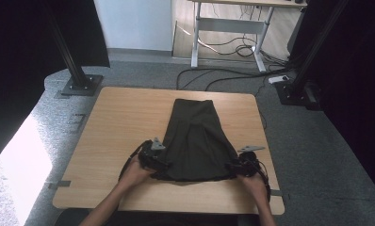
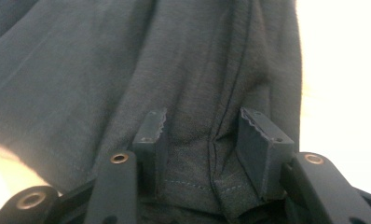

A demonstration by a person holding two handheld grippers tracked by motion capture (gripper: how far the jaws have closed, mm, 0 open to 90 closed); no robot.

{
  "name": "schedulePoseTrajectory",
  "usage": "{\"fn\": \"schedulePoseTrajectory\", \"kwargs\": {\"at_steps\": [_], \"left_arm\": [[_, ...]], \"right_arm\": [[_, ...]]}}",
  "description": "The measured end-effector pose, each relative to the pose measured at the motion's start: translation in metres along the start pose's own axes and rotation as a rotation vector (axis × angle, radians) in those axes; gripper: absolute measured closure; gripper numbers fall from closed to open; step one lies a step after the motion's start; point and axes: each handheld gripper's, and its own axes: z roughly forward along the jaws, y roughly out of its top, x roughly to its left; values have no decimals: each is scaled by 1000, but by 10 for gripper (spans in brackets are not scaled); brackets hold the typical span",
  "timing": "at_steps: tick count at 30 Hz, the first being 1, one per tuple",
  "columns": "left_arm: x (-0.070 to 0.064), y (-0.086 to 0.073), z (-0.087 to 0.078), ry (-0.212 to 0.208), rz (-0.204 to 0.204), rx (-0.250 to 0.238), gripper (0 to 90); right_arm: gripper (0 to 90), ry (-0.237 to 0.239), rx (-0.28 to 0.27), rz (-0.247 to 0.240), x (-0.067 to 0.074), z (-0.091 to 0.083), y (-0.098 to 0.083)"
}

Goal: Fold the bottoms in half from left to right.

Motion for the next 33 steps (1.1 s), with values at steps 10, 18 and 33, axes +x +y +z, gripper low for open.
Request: {"fn": "schedulePoseTrajectory", "kwargs": {"at_steps": [10, 18, 33], "left_arm": [[44, -37, -34, 84, -74, -9, 148], [42, -43, -56, 79, -91, -56, 140], [52, -113, -106, 145, -181, -29, 75]], "right_arm": [[462, 62, -6, -98, 53, 31, 22], [242, 27, -37, -111, 54, 26, 26], [164, -73, -135, -63, 19, -26, -15]]}}
